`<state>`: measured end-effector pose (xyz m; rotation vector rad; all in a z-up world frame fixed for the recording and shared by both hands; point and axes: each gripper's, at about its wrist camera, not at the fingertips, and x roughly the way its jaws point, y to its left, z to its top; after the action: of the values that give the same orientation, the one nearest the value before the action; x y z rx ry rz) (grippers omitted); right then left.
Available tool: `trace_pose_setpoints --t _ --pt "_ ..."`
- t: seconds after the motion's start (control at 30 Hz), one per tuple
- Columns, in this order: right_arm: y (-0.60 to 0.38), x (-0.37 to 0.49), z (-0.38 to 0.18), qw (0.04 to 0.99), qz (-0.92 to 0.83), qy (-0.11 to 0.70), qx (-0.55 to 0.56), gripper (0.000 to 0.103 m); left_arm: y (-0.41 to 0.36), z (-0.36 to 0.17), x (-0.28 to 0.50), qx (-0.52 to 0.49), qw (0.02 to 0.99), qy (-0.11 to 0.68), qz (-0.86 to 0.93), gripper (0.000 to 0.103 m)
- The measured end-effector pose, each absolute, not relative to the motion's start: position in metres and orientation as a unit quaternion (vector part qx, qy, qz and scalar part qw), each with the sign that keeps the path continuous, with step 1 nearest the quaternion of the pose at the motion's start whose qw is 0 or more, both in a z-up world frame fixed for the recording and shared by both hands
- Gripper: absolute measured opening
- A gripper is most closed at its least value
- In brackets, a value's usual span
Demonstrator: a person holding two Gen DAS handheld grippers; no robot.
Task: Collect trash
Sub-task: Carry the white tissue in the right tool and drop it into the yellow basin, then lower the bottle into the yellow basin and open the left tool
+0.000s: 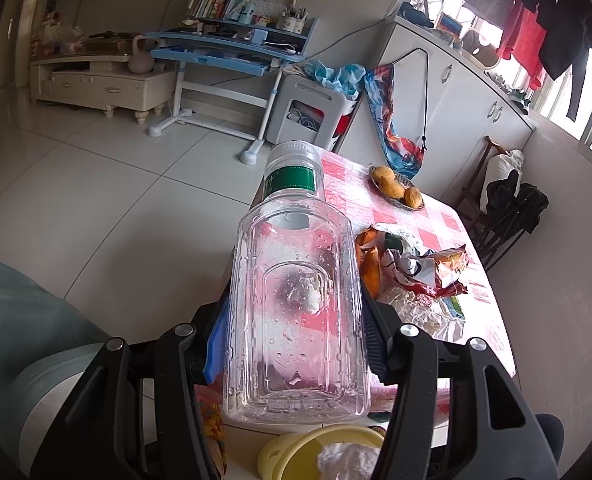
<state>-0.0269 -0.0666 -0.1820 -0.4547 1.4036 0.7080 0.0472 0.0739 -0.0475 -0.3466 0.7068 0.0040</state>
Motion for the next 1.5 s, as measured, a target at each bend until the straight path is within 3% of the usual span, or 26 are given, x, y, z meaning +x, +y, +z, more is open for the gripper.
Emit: trace_pose_setpoints --t 0.03,0.37,0.93,1.5 --pt "-0.065 -0.028 -0.184 0.682 0.313 0.625 -0.215 0.068 0.074 -0.047 0.046 -0.169 0.924 0.344 0.001 0.052" --pt "-0.081 -0.034 -0.165 0.722 0.316 0.591 -0.169 0.082 0.075 -0.045 0.043 -0.169 0.924 0.342 -0.002 0.052" --pt "-0.124 -0.028 -0.094 0.836 0.323 0.443 -0.010 0.091 0.074 -0.040 0.030 -0.163 0.929 0.332 -0.013 0.052" --pt "-0.157 -0.019 -0.065 0.869 0.293 0.394 0.064 0.092 0.063 -0.044 0.018 -0.146 0.931 0.333 -0.032 0.052"
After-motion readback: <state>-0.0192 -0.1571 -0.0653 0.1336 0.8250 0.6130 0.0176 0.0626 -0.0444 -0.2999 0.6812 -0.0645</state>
